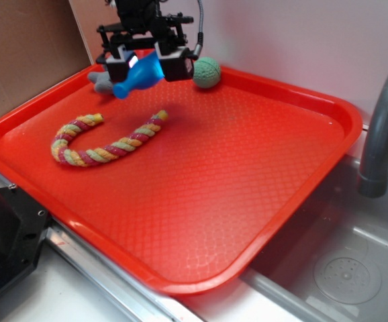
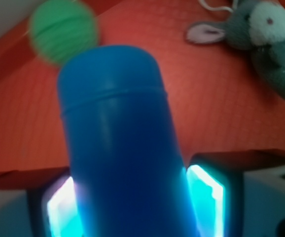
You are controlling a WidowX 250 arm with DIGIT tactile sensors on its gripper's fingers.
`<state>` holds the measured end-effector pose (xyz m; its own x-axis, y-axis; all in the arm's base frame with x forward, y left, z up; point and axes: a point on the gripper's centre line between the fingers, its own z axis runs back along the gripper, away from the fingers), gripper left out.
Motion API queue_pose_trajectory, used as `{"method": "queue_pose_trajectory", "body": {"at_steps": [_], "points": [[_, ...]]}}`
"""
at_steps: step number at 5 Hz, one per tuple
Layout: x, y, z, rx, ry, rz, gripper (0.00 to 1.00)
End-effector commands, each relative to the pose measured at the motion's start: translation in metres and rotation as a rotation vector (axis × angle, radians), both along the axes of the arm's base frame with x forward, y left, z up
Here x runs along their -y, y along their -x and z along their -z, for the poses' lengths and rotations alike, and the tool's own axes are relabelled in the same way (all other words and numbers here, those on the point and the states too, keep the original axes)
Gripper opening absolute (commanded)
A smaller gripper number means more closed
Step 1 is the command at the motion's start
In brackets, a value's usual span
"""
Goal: Grab the blue bottle.
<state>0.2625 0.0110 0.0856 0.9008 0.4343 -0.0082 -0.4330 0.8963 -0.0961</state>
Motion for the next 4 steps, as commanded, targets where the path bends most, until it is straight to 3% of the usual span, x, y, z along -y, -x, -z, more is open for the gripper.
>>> {"method": "queue_pose_trajectory", "body": {"at_steps": [1, 2, 4], "points": [[0.021, 0.036, -0.083, 0.13, 0.017, 0.137, 0.0], [0.031, 0.07, -0.105, 0.127, 0.021, 0.172, 0.0], [0.025, 0.079, -0.098, 0.048, 0.068, 0.122, 0.0]]}}
